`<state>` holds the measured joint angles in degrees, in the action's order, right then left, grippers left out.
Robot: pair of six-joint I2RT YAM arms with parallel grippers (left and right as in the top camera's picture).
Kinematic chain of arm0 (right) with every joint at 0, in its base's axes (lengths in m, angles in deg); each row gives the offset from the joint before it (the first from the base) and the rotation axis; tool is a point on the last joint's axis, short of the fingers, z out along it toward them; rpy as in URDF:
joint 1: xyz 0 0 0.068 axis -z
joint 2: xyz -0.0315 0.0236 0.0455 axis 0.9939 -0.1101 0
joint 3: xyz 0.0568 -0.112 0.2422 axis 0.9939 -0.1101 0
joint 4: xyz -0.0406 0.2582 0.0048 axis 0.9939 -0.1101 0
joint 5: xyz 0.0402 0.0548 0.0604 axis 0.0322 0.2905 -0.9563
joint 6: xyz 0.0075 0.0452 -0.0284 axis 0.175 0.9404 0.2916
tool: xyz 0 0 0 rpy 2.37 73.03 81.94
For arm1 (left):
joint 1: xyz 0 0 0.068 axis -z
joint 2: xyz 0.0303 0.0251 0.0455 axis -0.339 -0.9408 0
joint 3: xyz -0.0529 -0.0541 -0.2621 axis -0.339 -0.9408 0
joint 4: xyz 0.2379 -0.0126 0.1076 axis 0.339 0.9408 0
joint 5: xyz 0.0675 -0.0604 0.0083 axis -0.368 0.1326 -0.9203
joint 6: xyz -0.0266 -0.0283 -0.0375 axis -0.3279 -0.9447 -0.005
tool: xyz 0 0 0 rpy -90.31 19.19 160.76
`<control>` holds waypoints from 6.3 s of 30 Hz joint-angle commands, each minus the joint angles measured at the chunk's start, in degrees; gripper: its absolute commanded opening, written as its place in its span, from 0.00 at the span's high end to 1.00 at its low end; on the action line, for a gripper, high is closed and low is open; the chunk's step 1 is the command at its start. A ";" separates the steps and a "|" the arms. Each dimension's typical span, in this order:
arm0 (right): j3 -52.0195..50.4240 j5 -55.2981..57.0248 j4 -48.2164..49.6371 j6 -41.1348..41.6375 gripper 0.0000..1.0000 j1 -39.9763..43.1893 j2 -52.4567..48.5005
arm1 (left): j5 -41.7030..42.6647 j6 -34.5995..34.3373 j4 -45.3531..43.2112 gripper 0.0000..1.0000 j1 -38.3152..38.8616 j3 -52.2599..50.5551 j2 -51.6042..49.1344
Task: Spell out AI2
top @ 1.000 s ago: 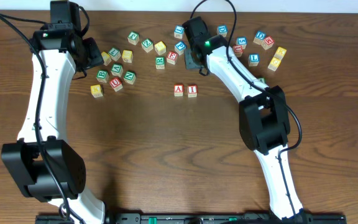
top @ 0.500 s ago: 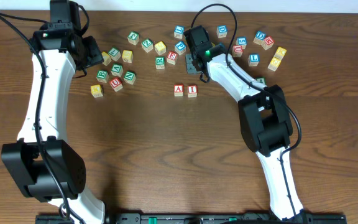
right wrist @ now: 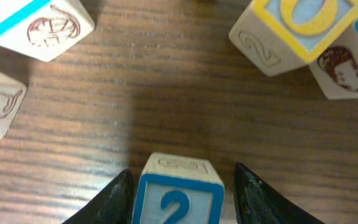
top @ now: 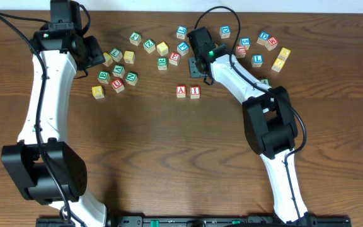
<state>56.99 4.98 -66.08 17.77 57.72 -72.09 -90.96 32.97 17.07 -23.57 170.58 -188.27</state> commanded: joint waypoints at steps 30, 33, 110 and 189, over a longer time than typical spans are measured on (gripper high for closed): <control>-1.07 -2.08 2.47 2.45 0.64 0.37 1.53 | -0.48 -0.28 0.20 0.41 -0.20 -0.61 1.36; -1.07 -2.08 2.38 2.47 0.64 0.42 1.40 | -0.50 -0.28 0.17 0.42 -0.20 -0.61 1.36; -0.68 -9.86 -18.34 4.44 0.70 1.11 2.34 | -0.48 -0.28 -0.02 0.41 -0.20 -0.61 1.36; -3.78 -16.31 -25.44 -5.09 0.88 5.95 6.08 | 7.78 -3.72 1.42 0.78 20.24 -5.64 -11.47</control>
<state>53.52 -10.76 -91.68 12.00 64.63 -67.19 -83.37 29.59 18.42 -3.22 165.75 -199.15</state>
